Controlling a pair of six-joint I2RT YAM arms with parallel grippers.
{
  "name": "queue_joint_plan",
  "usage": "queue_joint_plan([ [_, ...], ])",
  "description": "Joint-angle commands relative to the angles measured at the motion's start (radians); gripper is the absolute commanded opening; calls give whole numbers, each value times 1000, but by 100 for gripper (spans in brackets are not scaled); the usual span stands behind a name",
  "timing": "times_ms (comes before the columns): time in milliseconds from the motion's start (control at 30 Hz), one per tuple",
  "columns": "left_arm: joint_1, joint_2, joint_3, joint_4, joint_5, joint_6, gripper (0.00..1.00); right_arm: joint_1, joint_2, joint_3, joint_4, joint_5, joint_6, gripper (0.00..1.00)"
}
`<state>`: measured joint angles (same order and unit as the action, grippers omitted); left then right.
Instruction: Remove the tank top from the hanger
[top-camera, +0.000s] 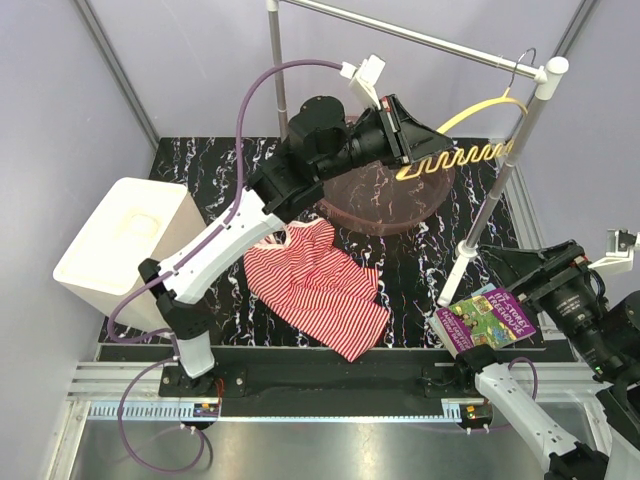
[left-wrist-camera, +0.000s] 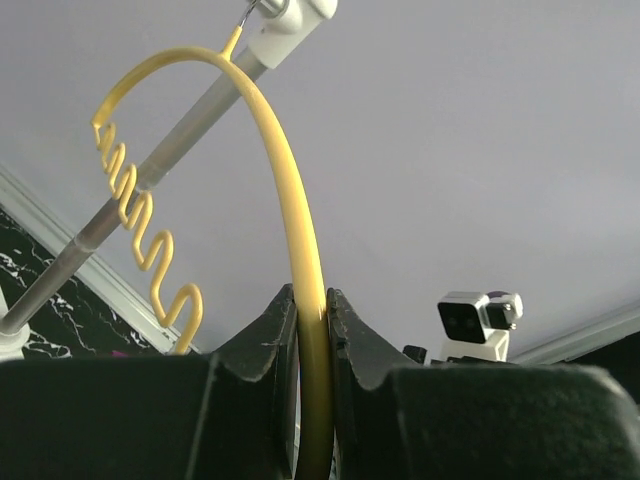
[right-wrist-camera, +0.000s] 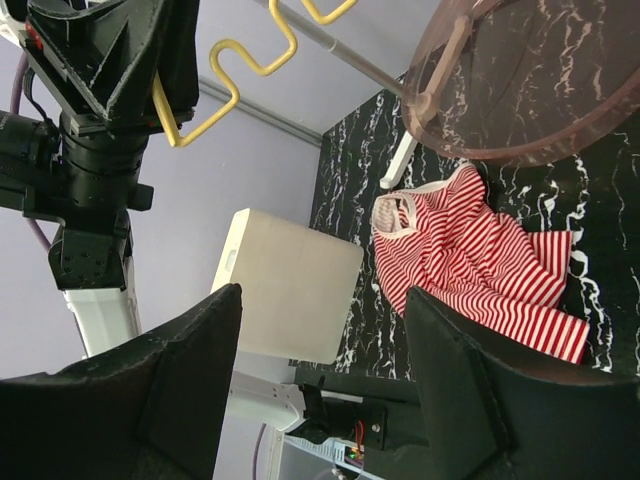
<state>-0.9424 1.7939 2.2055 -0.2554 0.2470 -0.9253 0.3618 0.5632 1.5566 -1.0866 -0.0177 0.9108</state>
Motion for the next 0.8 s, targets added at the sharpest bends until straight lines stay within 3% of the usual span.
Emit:
queue_joint_plan([
  [0,1,-59,-27,120,18,-20,0,3,-6,40,-25,61,-29,75],
  [200,-2,-137,-214,120,18,-12,0,3,-2,31,-35,55,-41,75],
  [233,-2,-157,-230,110,18,-6,4,5,0,31,-35,53,-43,75],
  [267,-2,-165,-249,94,20,9,16,3,1,28,-36,53,-43,75],
  [333,-2,-194,-277,56,15,32,30,3,7,25,-35,53,-49,75],
  [367,-1,-206,-285,45,14,66,44,3,12,26,-35,53,-49,75],
  [567,31,-371,-383,-82,-49,209,71,3,20,14,-32,53,-61,75],
  [600,37,-398,-403,-111,-63,229,84,3,20,4,-32,52,-61,75],
  [667,59,-479,-467,-145,-100,295,91,5,21,-3,-29,50,-61,75],
  [767,102,-563,-538,-299,-164,358,93,3,33,-9,-24,44,-67,75],
])
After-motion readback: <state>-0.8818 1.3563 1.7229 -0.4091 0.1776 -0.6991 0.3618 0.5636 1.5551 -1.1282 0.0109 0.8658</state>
